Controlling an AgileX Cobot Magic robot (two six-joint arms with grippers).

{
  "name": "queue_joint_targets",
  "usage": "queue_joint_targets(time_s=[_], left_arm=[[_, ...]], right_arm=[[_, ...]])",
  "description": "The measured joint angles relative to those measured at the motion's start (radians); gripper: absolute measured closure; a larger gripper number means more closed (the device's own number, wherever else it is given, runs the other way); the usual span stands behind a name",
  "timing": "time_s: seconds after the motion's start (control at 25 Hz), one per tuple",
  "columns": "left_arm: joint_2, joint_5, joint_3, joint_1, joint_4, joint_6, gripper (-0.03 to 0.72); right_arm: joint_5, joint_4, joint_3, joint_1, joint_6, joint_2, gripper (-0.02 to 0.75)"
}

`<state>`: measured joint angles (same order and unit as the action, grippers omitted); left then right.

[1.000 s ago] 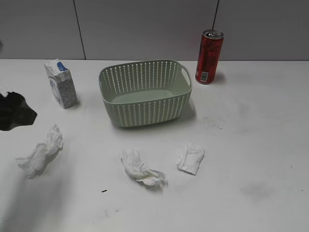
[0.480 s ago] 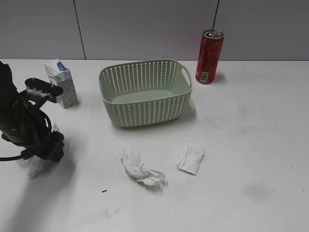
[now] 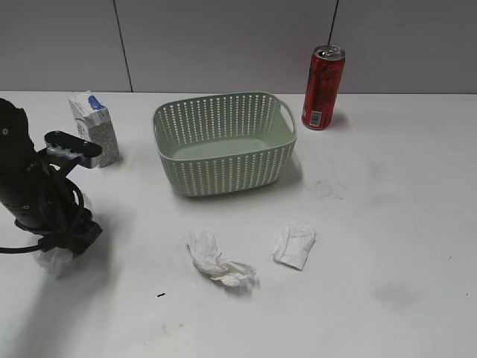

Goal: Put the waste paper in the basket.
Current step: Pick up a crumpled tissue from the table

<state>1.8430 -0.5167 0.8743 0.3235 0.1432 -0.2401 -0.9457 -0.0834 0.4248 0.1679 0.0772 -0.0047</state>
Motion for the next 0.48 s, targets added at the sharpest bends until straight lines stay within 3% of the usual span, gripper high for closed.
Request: queue_joint_targets(time_s=[0.04,0.12,0.48], left_arm=[[-0.002,-0.001,0.000,0.000,-0.002,0.000,0.567],[-0.024,-0.003,0.000,0.000,-0.006,0.000,0.650],[-0.232,0.016,0.099,0.000,0.012,0.000,0.676]], right_arm=[[0.000,0.000,0.000,0.000,0.000,0.000,0.219],[0.000,0.000,0.000,0.000,0.000,0.000,0.219],[0.000,0.000,0.000,0.000,-0.001,0.000,0.219]])
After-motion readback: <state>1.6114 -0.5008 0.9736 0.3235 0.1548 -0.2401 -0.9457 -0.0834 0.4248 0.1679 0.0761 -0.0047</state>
